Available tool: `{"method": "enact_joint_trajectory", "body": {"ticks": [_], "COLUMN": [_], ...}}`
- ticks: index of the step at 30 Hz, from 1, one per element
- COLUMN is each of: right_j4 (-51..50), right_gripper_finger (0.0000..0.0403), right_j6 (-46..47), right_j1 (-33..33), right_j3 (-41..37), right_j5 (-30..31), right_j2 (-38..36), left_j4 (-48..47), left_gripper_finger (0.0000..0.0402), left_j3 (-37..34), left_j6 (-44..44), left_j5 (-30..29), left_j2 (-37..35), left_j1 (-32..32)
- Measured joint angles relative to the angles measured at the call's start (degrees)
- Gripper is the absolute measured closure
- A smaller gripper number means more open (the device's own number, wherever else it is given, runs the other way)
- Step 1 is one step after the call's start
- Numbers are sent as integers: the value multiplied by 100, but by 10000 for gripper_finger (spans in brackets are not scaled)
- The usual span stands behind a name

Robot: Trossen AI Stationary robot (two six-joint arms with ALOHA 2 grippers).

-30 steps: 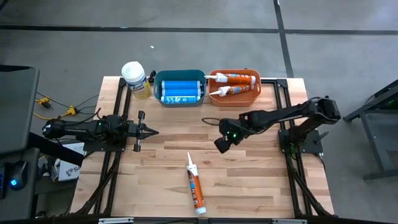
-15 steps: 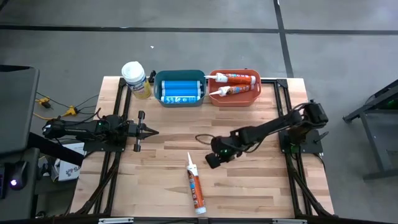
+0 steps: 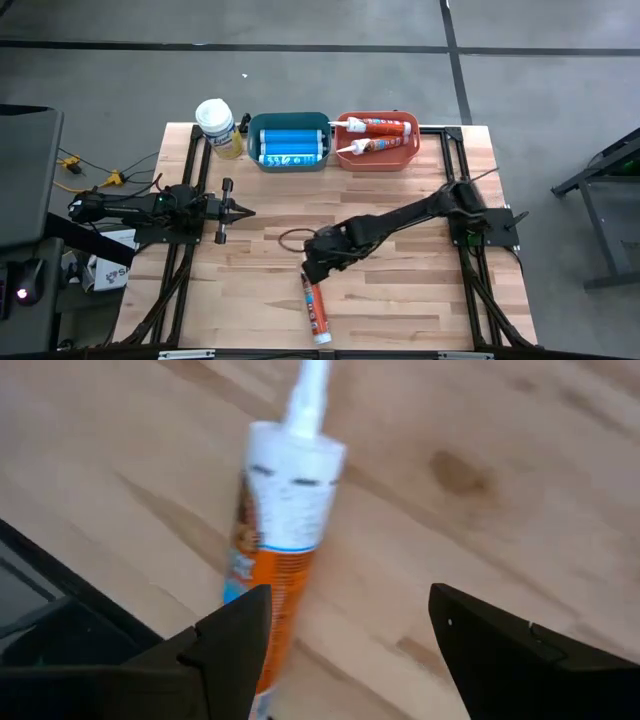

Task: Pick & place silicon tubes, Sealant and Lysol wipes
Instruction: Put the orange sealant into the orange bin

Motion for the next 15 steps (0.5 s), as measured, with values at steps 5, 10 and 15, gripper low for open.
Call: {"method": "enact_joint_trajectory", "body": {"ticks": [5, 10, 15], "right_j4": [-687, -1044, -1321], "right_gripper_finger": [137, 136, 136], "right_j6": [271, 503, 617], "right_j1": [102, 187, 262], "right_j3": [1292, 2234, 2653], "right_j5": [-2, -2, -35], "right_j2": [798, 1411, 1705], "left_j4": [-1, -2, -1], "left_gripper_finger": [401, 401, 401], "left_j3": [0, 0, 0], "left_j6": [1, 2, 1], "left_j5": [0, 0, 0], "left_j2": [-2, -1, -1], "left_j1": [0, -1, -1]}}
